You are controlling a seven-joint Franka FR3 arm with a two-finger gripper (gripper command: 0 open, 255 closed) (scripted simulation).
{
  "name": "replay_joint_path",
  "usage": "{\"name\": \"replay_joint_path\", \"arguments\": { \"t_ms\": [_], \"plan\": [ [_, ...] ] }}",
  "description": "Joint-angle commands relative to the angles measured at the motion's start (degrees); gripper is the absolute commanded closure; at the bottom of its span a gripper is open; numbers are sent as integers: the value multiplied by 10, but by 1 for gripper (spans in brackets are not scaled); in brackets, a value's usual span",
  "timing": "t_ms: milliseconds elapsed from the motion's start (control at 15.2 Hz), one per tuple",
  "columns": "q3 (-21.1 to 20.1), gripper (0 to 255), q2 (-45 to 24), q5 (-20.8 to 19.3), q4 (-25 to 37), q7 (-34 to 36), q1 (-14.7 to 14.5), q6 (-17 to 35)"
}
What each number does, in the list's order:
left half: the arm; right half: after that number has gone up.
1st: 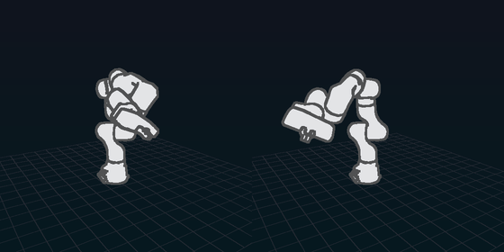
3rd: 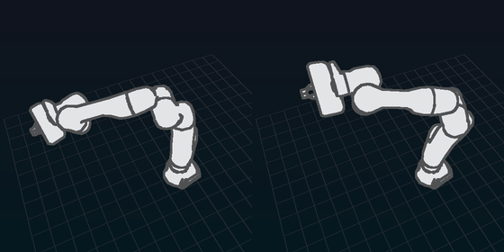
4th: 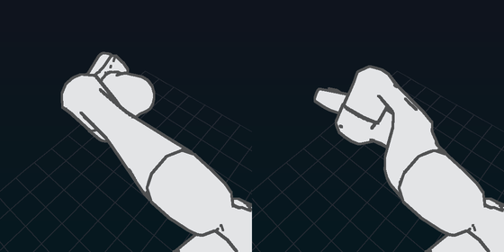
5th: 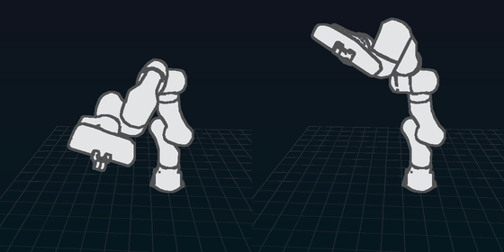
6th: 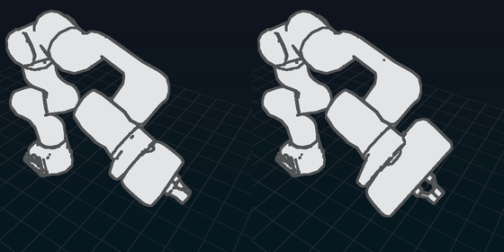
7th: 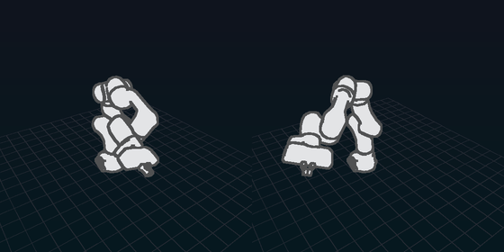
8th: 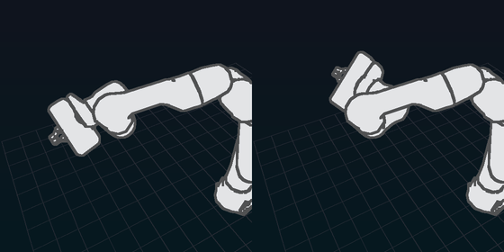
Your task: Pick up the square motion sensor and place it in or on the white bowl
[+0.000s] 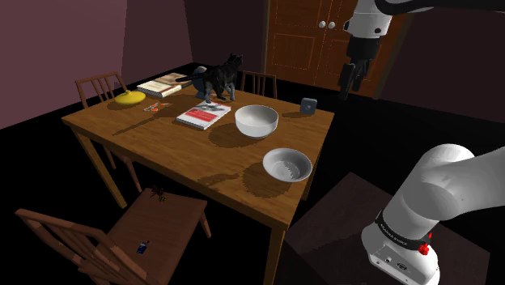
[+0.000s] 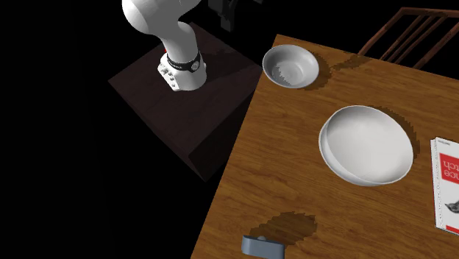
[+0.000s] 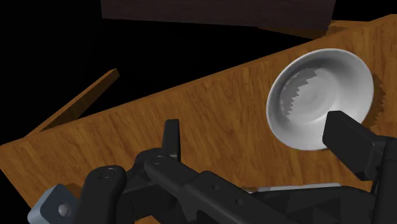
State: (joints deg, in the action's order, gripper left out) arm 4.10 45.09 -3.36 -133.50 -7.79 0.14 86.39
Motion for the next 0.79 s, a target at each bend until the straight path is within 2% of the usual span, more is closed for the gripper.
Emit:
{"name": "replay_joint_path", "arguments": {
  "t_ms": [0, 726],
  "plan": [
    [0, 0, 0, 0, 0, 0, 0, 0],
    [81, 0, -173, -24, 21, -46, 25, 173]
  ]
}}
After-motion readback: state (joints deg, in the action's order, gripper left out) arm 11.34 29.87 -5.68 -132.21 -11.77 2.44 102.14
